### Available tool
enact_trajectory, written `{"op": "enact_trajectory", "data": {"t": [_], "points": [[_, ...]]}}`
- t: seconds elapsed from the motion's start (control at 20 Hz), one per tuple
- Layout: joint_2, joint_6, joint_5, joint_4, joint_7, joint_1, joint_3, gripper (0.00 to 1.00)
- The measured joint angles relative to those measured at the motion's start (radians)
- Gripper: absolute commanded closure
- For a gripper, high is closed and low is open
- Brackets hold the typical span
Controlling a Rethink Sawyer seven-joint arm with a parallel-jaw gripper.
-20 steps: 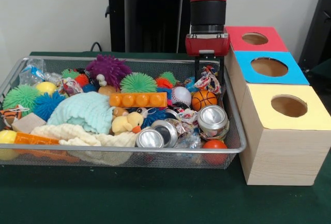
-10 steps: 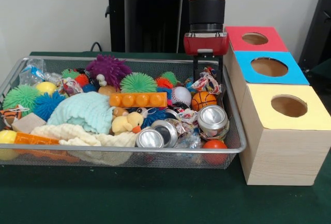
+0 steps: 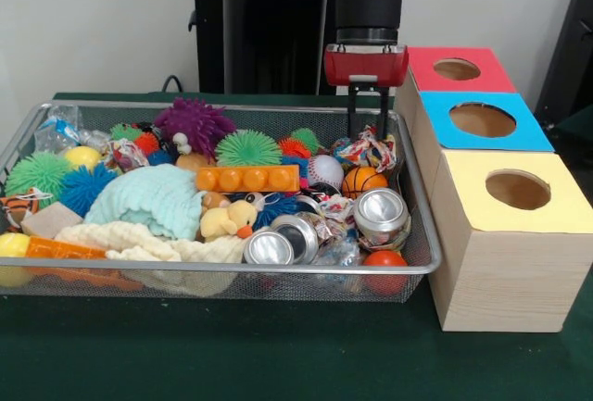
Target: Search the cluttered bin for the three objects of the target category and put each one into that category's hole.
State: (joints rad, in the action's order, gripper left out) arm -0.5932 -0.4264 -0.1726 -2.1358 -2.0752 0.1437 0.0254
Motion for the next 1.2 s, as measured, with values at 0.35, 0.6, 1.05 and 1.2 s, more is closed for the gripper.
{"op": "enact_trajectory", "data": {"t": [0.35, 0.6, 1.05, 1.2], "points": [[-0.026, 0.006, 0.0, 0.0, 0.0, 0.0, -0.001, 1.0], [-0.026, 0.006, 0.0, 0.0, 0.0, 0.0, -0.003, 1.0], [-0.032, 0.01, 0.0, 0.0, 0.0, 0.001, -0.006, 1.0], [-0.052, 0.036, 0.0, 0.0, 0.0, 0.004, -0.008, 1.0]]}}
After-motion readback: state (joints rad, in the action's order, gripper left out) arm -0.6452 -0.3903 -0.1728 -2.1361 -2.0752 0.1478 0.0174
